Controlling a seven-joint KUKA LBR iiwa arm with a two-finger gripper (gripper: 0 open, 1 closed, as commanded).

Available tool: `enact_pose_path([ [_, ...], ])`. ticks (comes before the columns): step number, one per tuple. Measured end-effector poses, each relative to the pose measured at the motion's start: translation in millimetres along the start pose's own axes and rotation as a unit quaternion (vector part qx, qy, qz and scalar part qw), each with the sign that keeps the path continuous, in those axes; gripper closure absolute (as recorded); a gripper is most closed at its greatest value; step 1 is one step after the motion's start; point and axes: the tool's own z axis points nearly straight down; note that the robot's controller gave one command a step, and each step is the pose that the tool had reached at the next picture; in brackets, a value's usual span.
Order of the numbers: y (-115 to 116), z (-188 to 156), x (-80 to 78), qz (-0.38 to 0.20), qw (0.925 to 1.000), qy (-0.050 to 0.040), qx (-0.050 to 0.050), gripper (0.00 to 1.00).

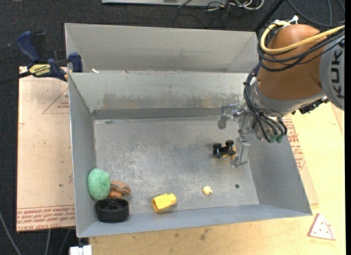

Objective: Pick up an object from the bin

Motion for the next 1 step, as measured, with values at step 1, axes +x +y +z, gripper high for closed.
enact_pose_path([
  [1, -14.4, 33.1, 14.1, -0.06, 0.9982, -0.0036, -0.001, 0.0],
])
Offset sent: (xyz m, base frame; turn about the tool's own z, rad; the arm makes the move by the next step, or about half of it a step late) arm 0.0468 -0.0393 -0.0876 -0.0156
